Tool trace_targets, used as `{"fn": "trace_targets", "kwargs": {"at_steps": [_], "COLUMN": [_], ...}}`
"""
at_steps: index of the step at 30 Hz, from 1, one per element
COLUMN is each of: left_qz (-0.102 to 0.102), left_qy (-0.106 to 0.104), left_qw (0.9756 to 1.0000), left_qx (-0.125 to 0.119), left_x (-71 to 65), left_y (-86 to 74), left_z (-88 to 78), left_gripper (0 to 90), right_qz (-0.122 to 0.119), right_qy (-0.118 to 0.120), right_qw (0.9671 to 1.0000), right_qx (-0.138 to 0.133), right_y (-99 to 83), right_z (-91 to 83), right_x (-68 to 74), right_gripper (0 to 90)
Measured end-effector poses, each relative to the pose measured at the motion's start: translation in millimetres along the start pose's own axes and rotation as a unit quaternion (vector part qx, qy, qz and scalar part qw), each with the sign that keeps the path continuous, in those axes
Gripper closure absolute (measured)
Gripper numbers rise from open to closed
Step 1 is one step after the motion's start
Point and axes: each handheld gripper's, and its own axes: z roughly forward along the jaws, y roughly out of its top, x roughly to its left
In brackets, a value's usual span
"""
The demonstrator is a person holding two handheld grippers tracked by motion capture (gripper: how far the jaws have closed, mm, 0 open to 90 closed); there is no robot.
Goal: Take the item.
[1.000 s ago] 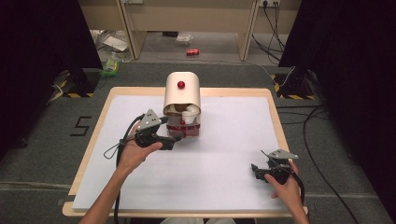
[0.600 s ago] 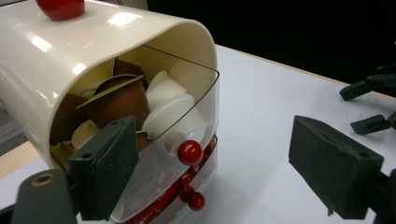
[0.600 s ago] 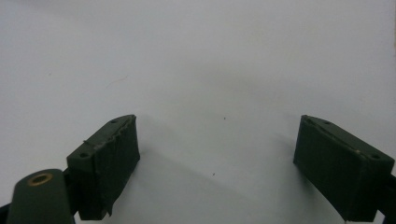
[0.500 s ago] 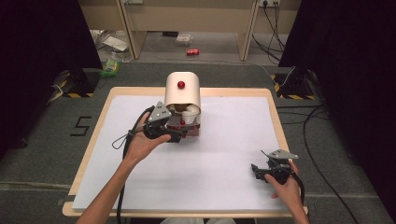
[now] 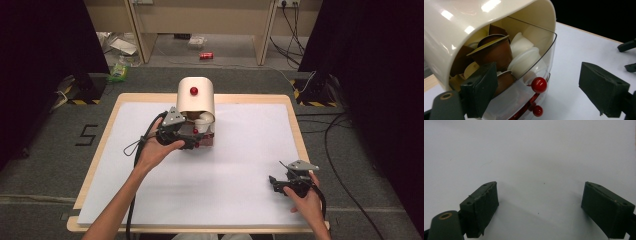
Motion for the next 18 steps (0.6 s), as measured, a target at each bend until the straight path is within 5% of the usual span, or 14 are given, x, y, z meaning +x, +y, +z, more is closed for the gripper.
{"fn": "trace_targets", "kwargs": {"at_steps": [18], "left_qz": [-0.012], "left_qy": [-0.016], "left_qw": [0.9998], "left_qx": [0.002], "left_x": [-15.2], "left_y": [-6.1], "left_z": [-13.2], "left_gripper": [14.7], "right_qz": [0.001], "right_qy": [-0.001], "right_qw": [1.0], "right_qx": [0.0], "right_y": [-0.1], "right_z": [-0.3], "right_x": [0.6], "right_gripper": [14.5]}}
